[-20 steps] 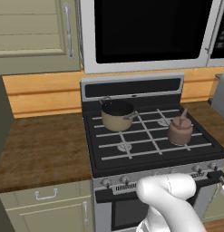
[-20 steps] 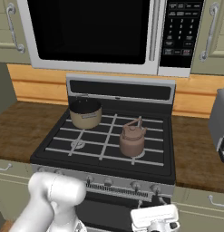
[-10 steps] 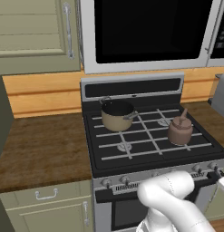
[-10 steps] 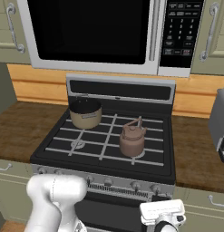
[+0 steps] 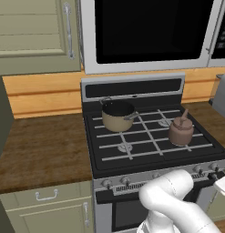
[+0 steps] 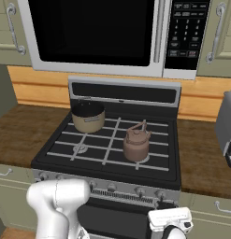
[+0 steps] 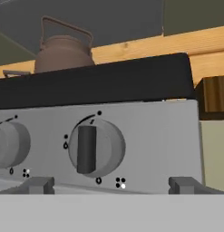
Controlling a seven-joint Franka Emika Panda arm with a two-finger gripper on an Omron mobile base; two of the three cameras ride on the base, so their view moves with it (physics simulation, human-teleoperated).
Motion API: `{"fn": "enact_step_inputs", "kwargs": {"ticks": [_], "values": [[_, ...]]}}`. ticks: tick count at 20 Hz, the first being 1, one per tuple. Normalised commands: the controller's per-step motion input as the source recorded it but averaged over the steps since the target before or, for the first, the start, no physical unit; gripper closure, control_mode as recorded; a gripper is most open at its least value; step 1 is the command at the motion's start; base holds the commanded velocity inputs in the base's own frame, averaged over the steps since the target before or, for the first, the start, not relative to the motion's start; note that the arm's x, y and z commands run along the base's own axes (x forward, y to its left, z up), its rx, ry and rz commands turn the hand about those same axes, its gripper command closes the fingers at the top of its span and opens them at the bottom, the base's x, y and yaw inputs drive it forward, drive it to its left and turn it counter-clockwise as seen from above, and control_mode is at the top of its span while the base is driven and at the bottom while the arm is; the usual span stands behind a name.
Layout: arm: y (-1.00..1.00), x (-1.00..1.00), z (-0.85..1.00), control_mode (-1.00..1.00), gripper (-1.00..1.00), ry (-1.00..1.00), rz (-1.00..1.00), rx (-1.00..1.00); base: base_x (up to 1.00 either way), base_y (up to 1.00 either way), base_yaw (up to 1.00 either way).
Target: Pick the kettle from the counter and place it on a stove burner. Then turn the burner on.
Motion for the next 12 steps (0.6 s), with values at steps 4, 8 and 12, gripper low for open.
{"fn": "enact_step_inputs", "kwargs": {"ticks": [4, 8, 12], "values": [[0.00, 0.36, -0.18, -1.00, -1.00, 0.01, -0.07, 0.00, 0.00, 0.00, 0.00], [0.08, -0.01, 0.10, -1.00, -1.00, 0.00, 0.00, 0.00, 0.00, 0.00, 0.00], [0.26, -0.02, 0.29, -1.00, -1.00, 0.00, 0.00, 0.00, 0.00, 0.00, 0.00]]}}
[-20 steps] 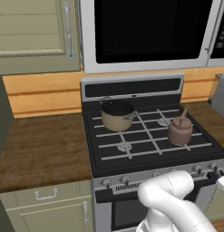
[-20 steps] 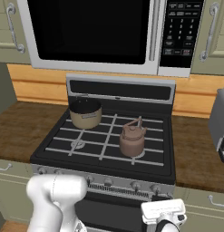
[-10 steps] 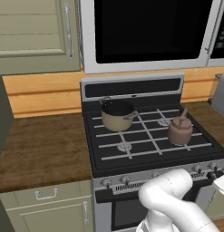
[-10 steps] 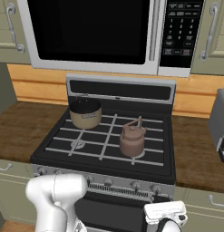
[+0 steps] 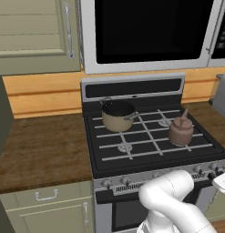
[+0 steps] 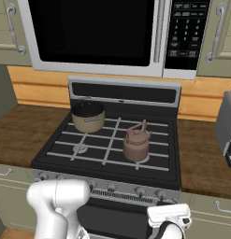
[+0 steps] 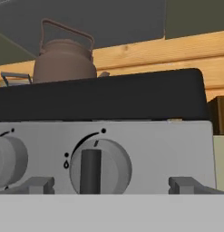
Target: Pick the kettle from the counter and place it on a stove burner. Then turn the burner on.
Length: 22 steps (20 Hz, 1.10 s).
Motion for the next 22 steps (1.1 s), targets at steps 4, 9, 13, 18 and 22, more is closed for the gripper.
{"fn": "enact_step_inputs", "kwargs": {"ticks": [4, 9, 13, 18, 22], "values": [[0.00, 0.00, 0.00, -1.00, -1.00, 0.00, 0.00, 0.00, 0.00, 0.00, 0.00], [0.02, 0.00, 0.00, -1.00, -1.00, 0.00, 0.00, 0.00, 0.00, 0.00, 0.00], [0.00, 0.00, 0.00, -1.00, -1.00, 0.00, 0.00, 0.00, 0.00, 0.00, 0.00], [0.00, 0.00, 0.21, -1.00, 1.00, -0.04, 0.00, 0.00, 0.00, 0.00, 0.00], [0.00, 0.00, 0.00, -1.00, 1.00, 0.00, 0.00, 0.00, 0.00, 0.00, 0.00]]}}
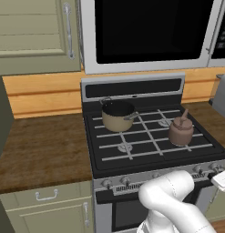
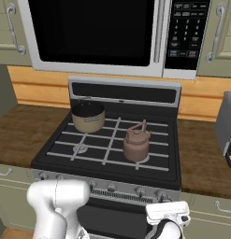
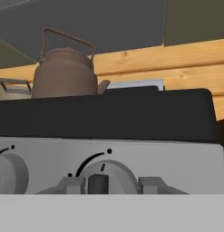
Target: Pick the kettle from the counter and place it on a stove burner. Then turn the burner on.
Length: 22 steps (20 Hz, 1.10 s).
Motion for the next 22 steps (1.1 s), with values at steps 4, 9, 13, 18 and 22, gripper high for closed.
{"fn": "enact_step_inputs", "kwargs": {"ticks": [4, 9, 13, 18, 22], "values": [[0.00, 0.00, 0.00, -1.00, 1.00, -0.04, 0.04, -0.01, 0.00, 0.00, 0.00], [0.00, 0.00, 0.01, -1.00, 1.00, -0.38, 0.20, -0.08, 0.00, 0.00, 0.00], [0.00, 0.00, 0.00, -1.00, 1.00, -0.46, 0.23, -0.14, 0.00, 0.00, 0.00], [0.00, 0.04, 0.00, -1.00, 1.00, -0.33, 0.20, -0.18, 0.00, 0.00, 0.00], [0.03, 0.18, 0.00, -1.00, 1.00, -0.19, 0.18, -0.19, 0.00, 0.00, 0.00]]}}
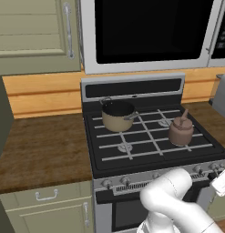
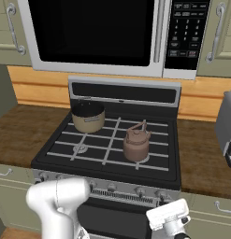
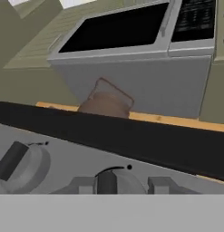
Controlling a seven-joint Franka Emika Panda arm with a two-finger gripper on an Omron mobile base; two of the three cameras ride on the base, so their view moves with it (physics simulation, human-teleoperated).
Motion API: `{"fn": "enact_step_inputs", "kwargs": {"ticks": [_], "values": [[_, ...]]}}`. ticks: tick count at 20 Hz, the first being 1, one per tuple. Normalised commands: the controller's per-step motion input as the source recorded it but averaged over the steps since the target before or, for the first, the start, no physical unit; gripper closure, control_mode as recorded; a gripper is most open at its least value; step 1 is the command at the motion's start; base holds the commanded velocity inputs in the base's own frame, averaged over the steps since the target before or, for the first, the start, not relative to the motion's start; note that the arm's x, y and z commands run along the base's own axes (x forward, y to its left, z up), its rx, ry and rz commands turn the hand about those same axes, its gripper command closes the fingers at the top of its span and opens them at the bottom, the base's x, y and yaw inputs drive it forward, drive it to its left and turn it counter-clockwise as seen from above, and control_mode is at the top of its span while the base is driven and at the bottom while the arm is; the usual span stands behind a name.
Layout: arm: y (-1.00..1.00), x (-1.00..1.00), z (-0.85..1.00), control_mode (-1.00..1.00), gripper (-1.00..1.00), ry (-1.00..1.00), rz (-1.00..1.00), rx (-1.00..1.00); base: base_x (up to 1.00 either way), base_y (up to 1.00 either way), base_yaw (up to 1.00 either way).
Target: Pick the kettle from the counter and place it on a stove burner. Then turn the burner on.
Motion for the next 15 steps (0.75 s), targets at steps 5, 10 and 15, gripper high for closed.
{"fn": "enact_step_inputs", "kwargs": {"ticks": [5, 10, 15], "values": [[0.25, 0.17, 0.02, -1.00, 1.00, -0.11, 0.25, -0.27, 0.00, 0.00, 0.00], [0.34, 0.06, 0.02, -1.00, 1.00, -0.08, 0.21, -0.43, 0.00, 0.00, 0.00], [0.27, 0.00, 0.03, -1.00, 1.00, -0.01, 0.17, -0.46, 0.00, 0.00, 0.00]]}}
